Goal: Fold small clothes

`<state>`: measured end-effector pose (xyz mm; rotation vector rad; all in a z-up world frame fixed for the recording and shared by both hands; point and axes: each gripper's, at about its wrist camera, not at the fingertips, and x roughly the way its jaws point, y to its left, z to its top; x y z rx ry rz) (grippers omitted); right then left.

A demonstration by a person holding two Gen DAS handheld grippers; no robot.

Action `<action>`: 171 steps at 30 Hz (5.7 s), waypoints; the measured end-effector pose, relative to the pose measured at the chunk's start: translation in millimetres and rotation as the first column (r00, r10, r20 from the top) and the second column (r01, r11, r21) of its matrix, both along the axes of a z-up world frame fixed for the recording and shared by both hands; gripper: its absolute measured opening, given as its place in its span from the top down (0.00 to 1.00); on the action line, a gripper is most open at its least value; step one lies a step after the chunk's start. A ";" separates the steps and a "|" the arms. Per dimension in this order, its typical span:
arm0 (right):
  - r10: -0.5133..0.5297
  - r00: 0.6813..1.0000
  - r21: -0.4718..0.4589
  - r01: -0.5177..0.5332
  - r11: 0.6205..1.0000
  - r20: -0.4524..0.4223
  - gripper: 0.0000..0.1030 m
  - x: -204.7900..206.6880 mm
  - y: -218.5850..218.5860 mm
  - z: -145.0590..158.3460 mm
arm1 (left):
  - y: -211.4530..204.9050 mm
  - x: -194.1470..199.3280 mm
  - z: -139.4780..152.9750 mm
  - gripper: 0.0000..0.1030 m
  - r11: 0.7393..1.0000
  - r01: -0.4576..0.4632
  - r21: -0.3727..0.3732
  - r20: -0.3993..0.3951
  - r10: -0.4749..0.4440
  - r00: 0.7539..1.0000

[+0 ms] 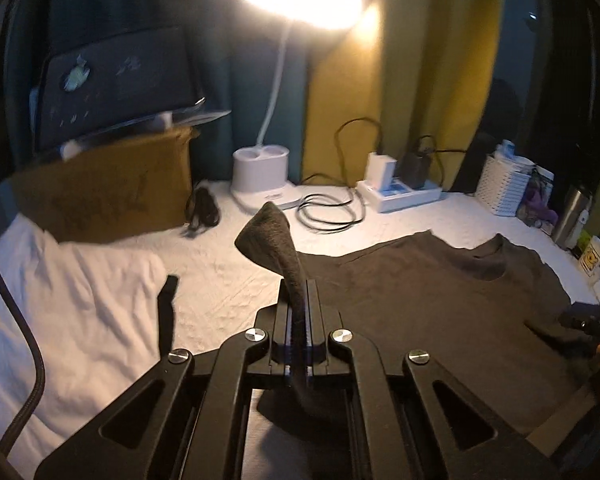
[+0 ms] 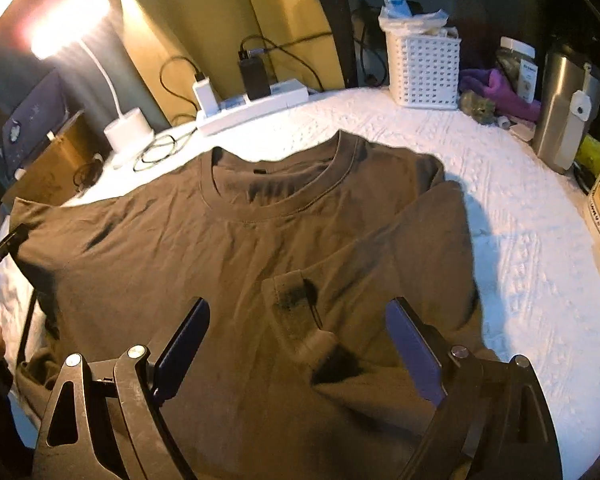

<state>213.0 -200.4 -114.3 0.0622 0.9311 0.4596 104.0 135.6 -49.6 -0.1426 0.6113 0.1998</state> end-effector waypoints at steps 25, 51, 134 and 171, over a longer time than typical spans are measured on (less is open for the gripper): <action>-0.122 0.989 0.091 0.115 0.989 0.084 0.12 -41.6 -135.7 5.0 | -155.7 55.7 -49.9 0.44 0.957 0.281 -0.067 -0.350 -0.286 0.892; 0.036 0.998 0.018 -0.035 0.999 -0.050 0.48 -41.7 -64.4 -26.2 | -88.5 27.0 -64.1 0.43 0.881 0.375 -0.288 -0.272 -0.451 0.850; -0.092 0.941 -0.047 0.113 0.992 0.326 0.90 -150.5 -133.8 58.7 | -93.8 -105.1 9.9 0.93 0.947 0.322 0.009 -0.004 -0.322 0.947; -0.036 0.930 -0.045 0.057 0.997 0.366 0.90 -5.3 -78.1 103.2 | -66.7 25.0 -13.1 0.91 0.974 0.228 0.011 -0.020 -0.227 0.974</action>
